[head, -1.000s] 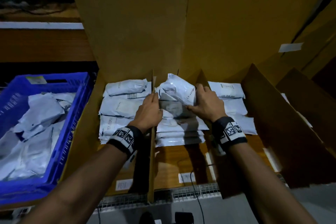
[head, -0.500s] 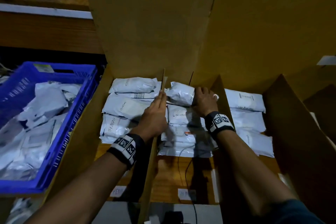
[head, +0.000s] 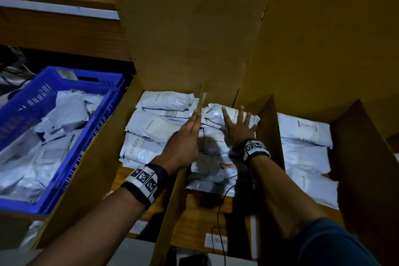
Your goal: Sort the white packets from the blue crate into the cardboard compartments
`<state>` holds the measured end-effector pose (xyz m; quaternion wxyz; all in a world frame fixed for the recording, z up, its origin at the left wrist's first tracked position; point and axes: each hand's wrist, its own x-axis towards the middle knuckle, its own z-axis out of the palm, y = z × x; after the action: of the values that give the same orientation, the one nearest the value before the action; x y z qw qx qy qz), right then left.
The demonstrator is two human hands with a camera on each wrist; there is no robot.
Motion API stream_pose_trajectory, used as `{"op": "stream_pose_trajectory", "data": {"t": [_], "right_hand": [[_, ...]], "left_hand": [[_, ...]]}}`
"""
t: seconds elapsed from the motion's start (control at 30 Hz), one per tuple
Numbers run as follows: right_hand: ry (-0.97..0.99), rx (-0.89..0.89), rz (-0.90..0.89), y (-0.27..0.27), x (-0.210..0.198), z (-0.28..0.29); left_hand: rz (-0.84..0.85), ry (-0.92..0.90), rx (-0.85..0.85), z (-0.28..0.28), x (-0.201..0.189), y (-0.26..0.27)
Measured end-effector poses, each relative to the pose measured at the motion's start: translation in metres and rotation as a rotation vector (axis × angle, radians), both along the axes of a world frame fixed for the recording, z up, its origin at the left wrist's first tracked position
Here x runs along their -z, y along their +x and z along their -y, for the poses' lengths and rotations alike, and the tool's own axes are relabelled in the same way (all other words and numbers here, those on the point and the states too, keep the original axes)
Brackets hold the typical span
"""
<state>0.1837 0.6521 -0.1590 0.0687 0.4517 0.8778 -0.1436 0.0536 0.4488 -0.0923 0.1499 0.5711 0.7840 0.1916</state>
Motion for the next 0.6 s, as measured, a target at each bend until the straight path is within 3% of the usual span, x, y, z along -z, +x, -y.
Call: {"op": "stream_pose_trajectory", "data": {"t": [0.17,0.33,0.47,0.6], "right_hand": [[-0.064,-0.033,0.081,-0.003,0.006,-0.009],[-0.072,-0.06,0.074,-0.003,-0.018,-0.003],[0.024,-0.06,-0.172,0.008,-0.047,0.021],[-0.023,-0.038,-0.407,0.025,-0.077,0.07]], "left_hand": [[-0.026,-0.028,-0.024,-0.001,0.0,0.003],[-0.044,-0.033,-0.017,-0.002,0.0,0.003],[-0.004,0.089,-0.005,0.011,-0.012,0.002],[0.036,0.197,-0.079,0.044,-0.033,0.008]]}}
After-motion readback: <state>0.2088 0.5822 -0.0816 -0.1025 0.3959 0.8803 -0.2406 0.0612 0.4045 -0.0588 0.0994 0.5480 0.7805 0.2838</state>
